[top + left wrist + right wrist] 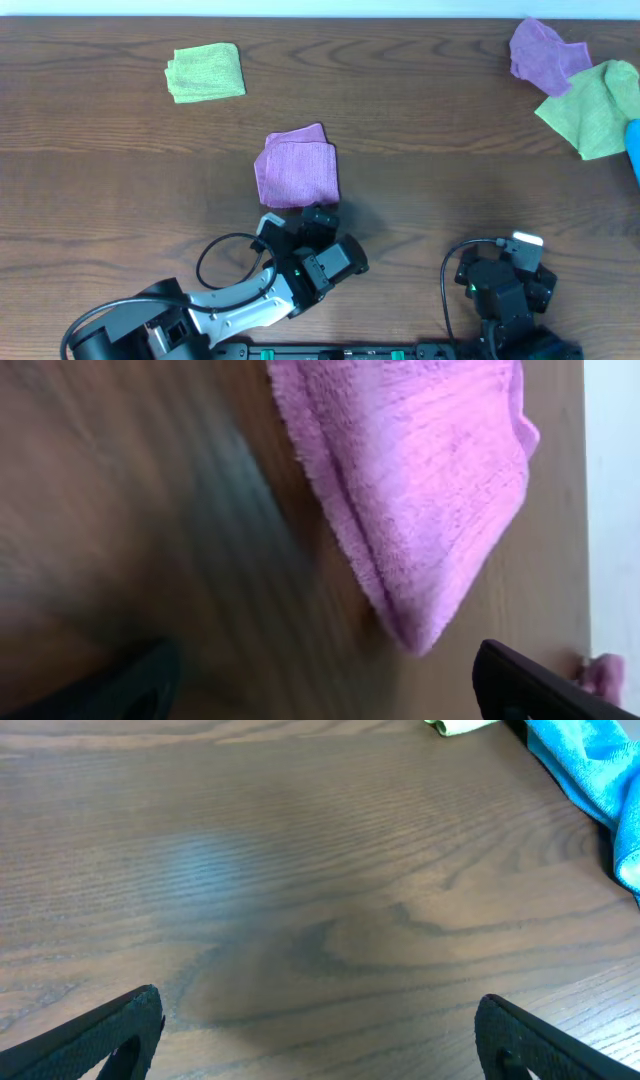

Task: Fold the cloth
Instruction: 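Lift the folded purple cloth with the left gripper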

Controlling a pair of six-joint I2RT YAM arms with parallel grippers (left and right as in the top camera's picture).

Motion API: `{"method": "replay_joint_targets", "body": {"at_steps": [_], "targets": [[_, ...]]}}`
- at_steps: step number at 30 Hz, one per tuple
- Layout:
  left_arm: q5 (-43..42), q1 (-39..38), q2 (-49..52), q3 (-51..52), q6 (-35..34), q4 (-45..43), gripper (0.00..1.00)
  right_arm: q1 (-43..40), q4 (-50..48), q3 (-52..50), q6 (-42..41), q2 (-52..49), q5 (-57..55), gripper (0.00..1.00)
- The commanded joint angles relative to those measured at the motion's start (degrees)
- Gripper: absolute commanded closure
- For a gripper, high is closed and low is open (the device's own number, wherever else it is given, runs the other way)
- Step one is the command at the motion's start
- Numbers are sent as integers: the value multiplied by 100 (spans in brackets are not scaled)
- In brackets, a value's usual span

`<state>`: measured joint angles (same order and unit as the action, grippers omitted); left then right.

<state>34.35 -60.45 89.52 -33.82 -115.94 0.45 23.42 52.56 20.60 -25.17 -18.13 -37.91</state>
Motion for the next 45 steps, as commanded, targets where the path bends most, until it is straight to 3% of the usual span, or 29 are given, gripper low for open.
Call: {"method": "replay_joint_targets", "body": {"at_steps": [1,11,20,37,39,41,42,43,45], "targets": [[-199,-2,-203,94,-343,173,5,55,-4,-24,39,17,-57,1],[-94,68,-463,726,-345,-168,5,57,-4,-24,39,17,-57,1],[-138,789,20,695,-225,-955,5,57,-4,-24,39,17,-57,1],[-328,1539,1746,-811,-103,-1099,5,57,-4,-24,39,17,-57,1],[-328,1679,1921,-1012,-79,-1099,0,57,-4,-24,39,17,-57,1],[-332,1786,2052,-1163,-79,-1099,39,55,-4,-24,39,17,-57,1],[-332,1825,2094,-1224,-76,-1099,69,57,-4,-24,42,17,-57,1],[-330,1858,2131,-1276,-22,-1104,94,55,-4,-24,39,17,-57,1],[-337,1906,2168,-1344,26,-1110,94,55,-4,-24,42,17,-57,1]]}}
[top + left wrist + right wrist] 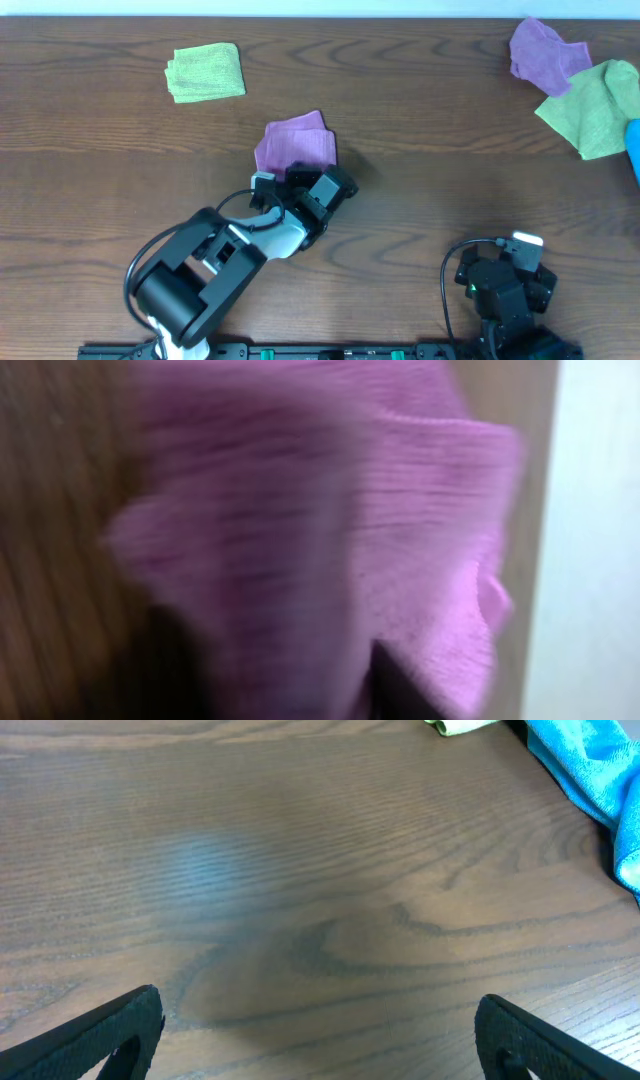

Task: Fold the cloth
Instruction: 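Lift the folded purple cloth with the left gripper, then carry the cloth to the upper left and place it on the green cloth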

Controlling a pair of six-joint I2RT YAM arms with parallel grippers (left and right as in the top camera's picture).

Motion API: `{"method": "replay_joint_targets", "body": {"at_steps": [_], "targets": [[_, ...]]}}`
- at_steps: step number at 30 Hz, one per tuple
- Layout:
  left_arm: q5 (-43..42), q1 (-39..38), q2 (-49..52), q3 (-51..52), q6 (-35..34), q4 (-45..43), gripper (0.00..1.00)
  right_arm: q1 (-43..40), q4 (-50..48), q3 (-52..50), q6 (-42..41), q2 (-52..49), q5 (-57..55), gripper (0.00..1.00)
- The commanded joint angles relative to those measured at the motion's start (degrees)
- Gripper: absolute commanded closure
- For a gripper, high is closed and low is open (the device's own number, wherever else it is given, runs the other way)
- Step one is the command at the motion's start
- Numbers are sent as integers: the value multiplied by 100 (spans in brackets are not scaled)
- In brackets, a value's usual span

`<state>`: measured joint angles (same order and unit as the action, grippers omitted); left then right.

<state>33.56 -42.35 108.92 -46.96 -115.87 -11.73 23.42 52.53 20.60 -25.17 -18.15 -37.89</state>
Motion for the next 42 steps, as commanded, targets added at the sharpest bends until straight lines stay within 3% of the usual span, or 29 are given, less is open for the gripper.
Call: {"method": "replay_joint_targets", "body": {"at_steps": [1,8,14,30,38,42], "targets": [[-260,98,229,-44,20,94,94,55,-2,-24,39,20,-59,1],[-181,96,37,-68,24,-208,94,55,-2,-24,39,20,-59,1],[166,127,-570,-203,717,-184,94,55,-2,-24,39,20,-59,1],[142,581,-1353,-271,1075,-186,94,57,-2,-24,39,20,-59,1],[50,1180,-1497,-1185,2516,-181,94,57,-2,-24,39,20,-59,1],[-175,1626,-1497,-1615,2898,-181,94,55,-2,-24,42,20,-59,1]]}}
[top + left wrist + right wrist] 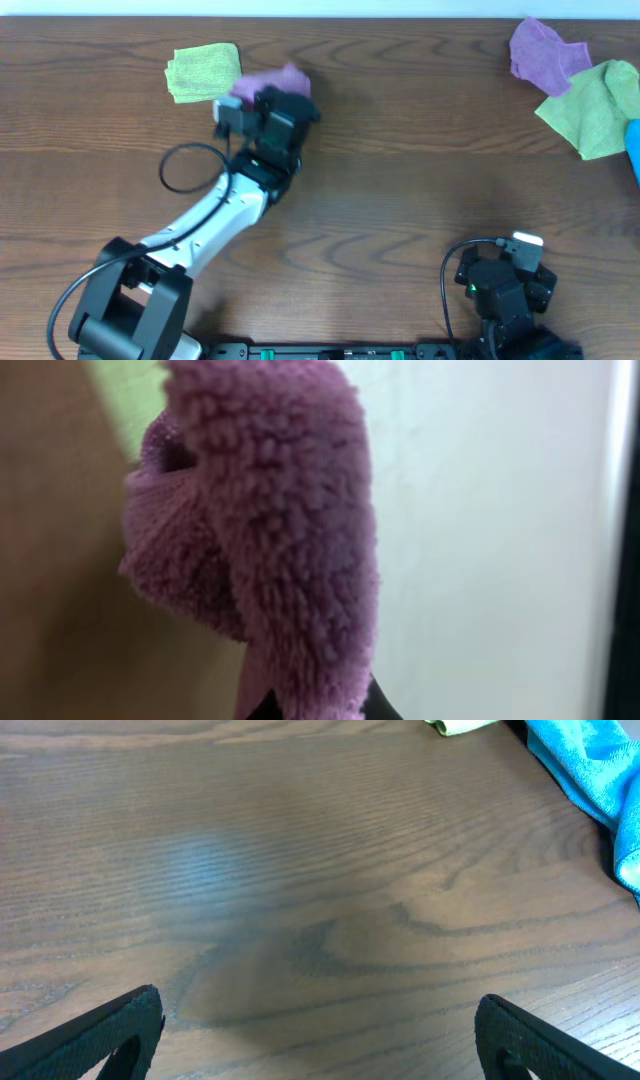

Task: Fold the cloth
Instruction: 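Carry the cloth to the upper left and place it on the green cloth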

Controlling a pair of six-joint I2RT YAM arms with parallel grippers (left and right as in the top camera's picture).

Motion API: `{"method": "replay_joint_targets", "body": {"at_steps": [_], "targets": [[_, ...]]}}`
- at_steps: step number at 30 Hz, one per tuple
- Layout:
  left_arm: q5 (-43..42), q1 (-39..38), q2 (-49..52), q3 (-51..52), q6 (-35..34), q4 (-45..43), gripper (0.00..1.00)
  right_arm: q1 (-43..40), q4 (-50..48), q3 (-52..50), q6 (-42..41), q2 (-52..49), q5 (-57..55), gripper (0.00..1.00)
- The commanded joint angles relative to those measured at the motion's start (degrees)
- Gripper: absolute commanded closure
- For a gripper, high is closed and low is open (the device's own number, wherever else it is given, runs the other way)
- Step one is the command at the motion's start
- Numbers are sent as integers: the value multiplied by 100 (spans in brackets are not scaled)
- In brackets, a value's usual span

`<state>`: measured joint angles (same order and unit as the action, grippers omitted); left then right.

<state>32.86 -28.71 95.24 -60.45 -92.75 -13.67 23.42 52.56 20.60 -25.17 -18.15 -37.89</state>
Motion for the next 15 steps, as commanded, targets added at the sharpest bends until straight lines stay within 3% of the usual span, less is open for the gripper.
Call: {"method": "replay_joint_targets", "body": {"at_steps": [1,11,15], "targets": [[-136,369,-129,-321,619,15,94,57,-4,-24,39,20,-59,1],[-308,1609,264,-647,962,-339,94,55,-4,-24,39,20,-59,1],[-424,1923,1064,-1591,1469,-522,94,55,-4,-24,39,20,-59,1]]}}
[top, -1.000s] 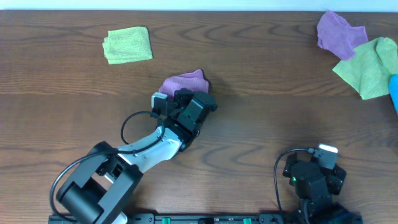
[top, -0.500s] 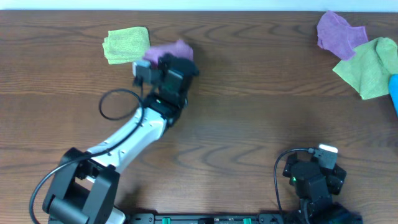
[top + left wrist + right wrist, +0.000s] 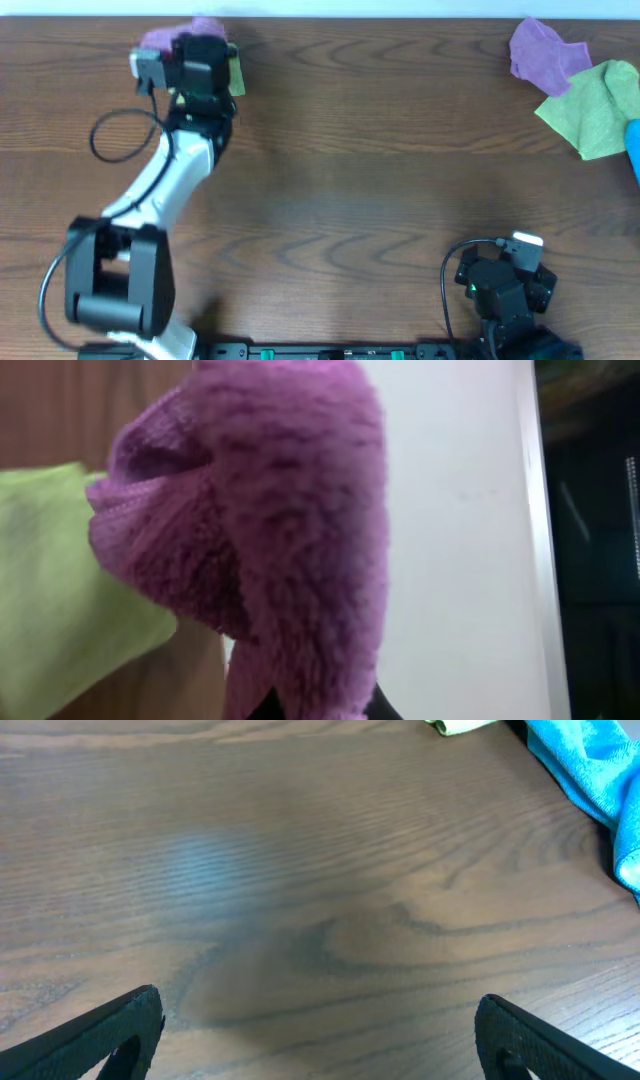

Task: Fold the cloth
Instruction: 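Carry the cloth to the upper left and place it on the green cloth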

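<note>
The folded purple cloth (image 3: 172, 36) hangs bunched in my left gripper (image 3: 190, 44), which is shut on it at the far left back of the table. In the left wrist view the purple cloth (image 3: 270, 530) fills the middle, pinched at the bottom between the dark jaws. A folded green cloth (image 3: 60, 590) lies below it. Overhead, only a strip of that green cloth (image 3: 236, 74) shows beside the gripper. My right gripper (image 3: 320, 1040) rests open over bare wood at the front right, holding nothing.
A crumpled purple cloth (image 3: 540, 50), a green cloth (image 3: 595, 105) and a blue cloth (image 3: 634, 145) lie at the back right. The blue cloth (image 3: 590, 770) also shows in the right wrist view. The table's back edge (image 3: 320, 17) runs just behind the left gripper.
My left gripper, still shut on the purple cloth, has moved left and toward the back edge. It was to the right of the folded green cloth and is now over it.
The folded purple cloth lay mid-table with my left gripper open just in front of it. Then the gripper was at the cloth's front edge. Later it held the cloth lifted beside the green folded cloth, and now holds it above that cloth. The right arm stayed still.
</note>
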Controlling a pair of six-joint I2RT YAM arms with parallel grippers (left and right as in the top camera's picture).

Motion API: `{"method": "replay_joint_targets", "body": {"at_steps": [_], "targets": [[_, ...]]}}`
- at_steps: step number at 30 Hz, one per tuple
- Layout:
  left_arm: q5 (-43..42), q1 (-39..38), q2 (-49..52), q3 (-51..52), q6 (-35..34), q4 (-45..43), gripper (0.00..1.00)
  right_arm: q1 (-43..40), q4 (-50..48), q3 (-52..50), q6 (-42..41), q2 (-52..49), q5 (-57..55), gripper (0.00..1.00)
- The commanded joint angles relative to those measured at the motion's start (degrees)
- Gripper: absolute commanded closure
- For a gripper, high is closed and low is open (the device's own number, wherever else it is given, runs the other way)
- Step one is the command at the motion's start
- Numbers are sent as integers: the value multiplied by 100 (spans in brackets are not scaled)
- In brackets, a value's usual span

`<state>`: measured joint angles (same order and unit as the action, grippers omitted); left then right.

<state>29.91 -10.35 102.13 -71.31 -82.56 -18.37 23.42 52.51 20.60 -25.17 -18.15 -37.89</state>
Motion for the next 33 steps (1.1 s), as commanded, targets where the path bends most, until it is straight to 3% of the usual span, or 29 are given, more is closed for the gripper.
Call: {"method": "replay_joint_targets", "body": {"at_steps": [1,13,33], "targets": [[-151,142,597,-763,457,-59,94,55,0,-24,39,20,-59,1],[-240,472,2190,-2575,811,-57,94,57,0,-24,39,20,-59,1],[-254,481,3064,-2647,1067,-457,94,57,0,-24,39,20,-61,1]]}}
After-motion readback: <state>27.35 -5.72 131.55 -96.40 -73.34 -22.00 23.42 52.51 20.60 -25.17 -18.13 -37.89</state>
